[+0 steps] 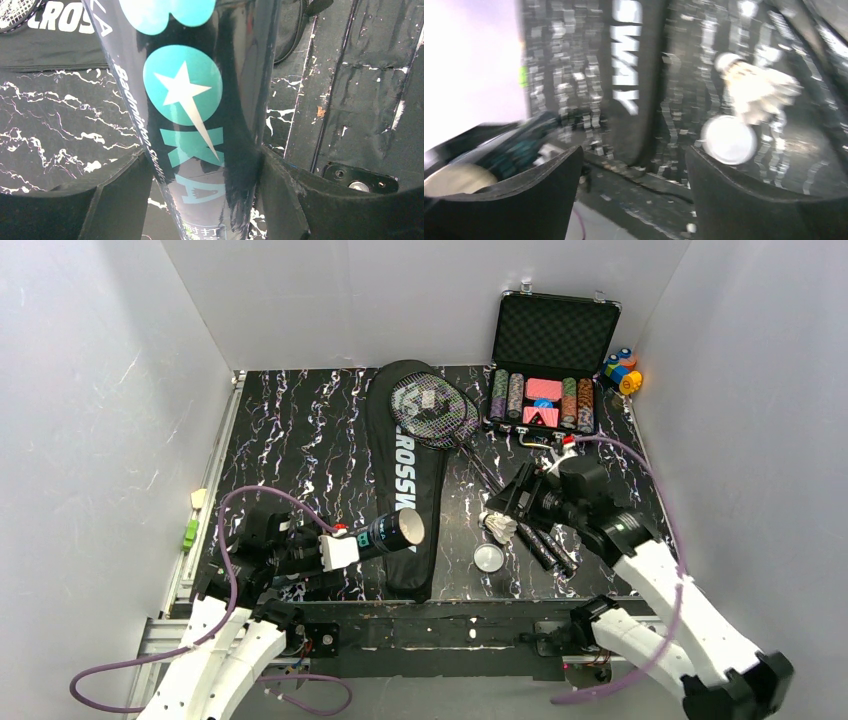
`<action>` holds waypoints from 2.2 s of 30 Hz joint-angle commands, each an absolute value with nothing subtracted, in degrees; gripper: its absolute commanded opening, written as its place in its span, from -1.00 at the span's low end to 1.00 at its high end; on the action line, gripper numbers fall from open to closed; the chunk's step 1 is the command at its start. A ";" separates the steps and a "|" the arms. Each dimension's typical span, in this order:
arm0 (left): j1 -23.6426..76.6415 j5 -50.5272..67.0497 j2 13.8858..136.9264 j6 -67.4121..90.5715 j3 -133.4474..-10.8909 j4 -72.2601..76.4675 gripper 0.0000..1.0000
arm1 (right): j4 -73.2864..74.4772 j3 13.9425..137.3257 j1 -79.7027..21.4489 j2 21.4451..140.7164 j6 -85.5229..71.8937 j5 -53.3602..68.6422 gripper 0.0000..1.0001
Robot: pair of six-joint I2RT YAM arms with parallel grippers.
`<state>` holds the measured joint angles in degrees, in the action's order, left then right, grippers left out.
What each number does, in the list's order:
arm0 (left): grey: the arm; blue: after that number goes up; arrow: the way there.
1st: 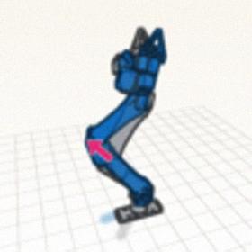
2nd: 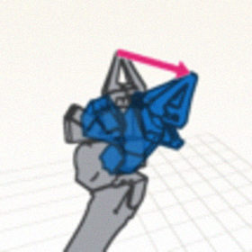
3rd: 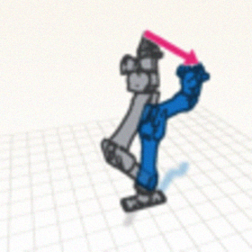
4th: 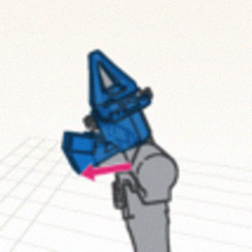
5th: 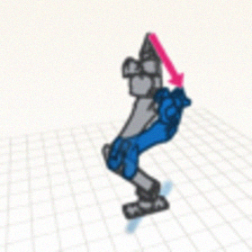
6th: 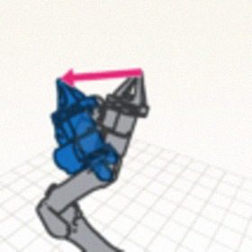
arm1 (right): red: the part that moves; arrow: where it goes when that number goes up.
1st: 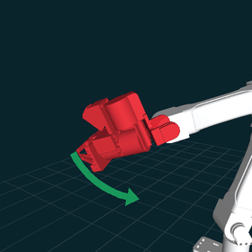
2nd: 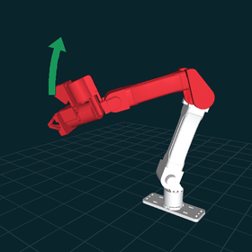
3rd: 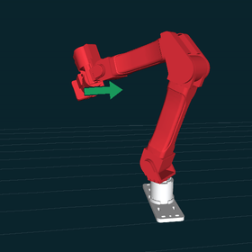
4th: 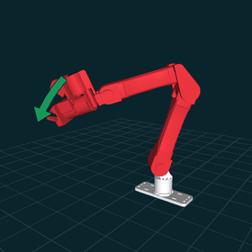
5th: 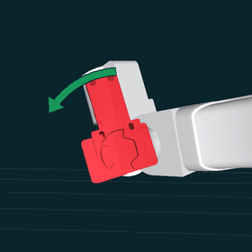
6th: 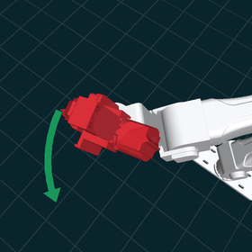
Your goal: Pack up the badminton gear
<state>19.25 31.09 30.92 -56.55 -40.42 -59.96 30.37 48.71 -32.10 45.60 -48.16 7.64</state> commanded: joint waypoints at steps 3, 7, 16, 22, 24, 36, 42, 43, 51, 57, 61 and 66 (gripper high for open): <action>19.34 31.45 30.29 -57.25 -40.79 -59.28 -0.75 | 26.48 38.60 -22.31 53.06 -46.21 11.51 0.58; 19.38 31.18 30.15 -57.29 -40.87 -59.52 -0.75 | 21.52 36.28 -19.72 57.02 -46.05 12.60 0.56; 19.34 31.01 30.17 -57.40 -41.03 -59.75 -0.75 | 13.38 35.30 -18.20 66.62 -47.93 14.28 0.29; 19.34 30.80 30.25 -57.34 -41.55 -59.77 -0.75 | 11.44 36.22 -18.12 72.23 -48.90 14.95 -0.05; 19.34 30.65 30.23 -57.48 -41.57 -59.85 -0.73 | 11.70 36.75 -18.11 72.23 -48.97 14.94 -0.18; 19.36 30.98 31.45 -57.45 -41.88 -59.77 -0.74 | 25.57 47.71 -21.74 56.53 -43.16 19.83 -0.97; 19.34 30.70 32.22 -58.46 -41.15 -59.53 -0.73 | 38.73 65.68 -36.33 51.85 -38.67 12.81 -0.97; 19.34 30.68 32.32 -58.53 -41.16 -59.34 -0.73 | 40.02 68.15 -38.38 51.96 -38.62 12.26 -0.97; 19.34 30.54 32.56 -58.47 -41.57 -58.94 -0.73 | 40.93 75.49 -49.79 57.03 -39.10 9.96 -0.97; 19.34 30.56 32.21 -58.65 -41.87 -59.40 -0.73 | 39.73 77.16 -55.32 62.84 -38.70 8.59 -0.97; 19.34 30.84 32.17 -58.54 -41.98 -59.41 -0.73 | 39.02 79.21 -57.77 66.37 -38.61 8.18 -0.97; 19.42 30.85 31.91 -58.58 -42.01 -59.46 -0.73 | 37.74 80.49 -59.58 69.19 -38.96 8.37 -0.97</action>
<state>19.25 29.39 32.51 -57.98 -40.45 -60.49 40.42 76.69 -58.37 68.49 -39.75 9.10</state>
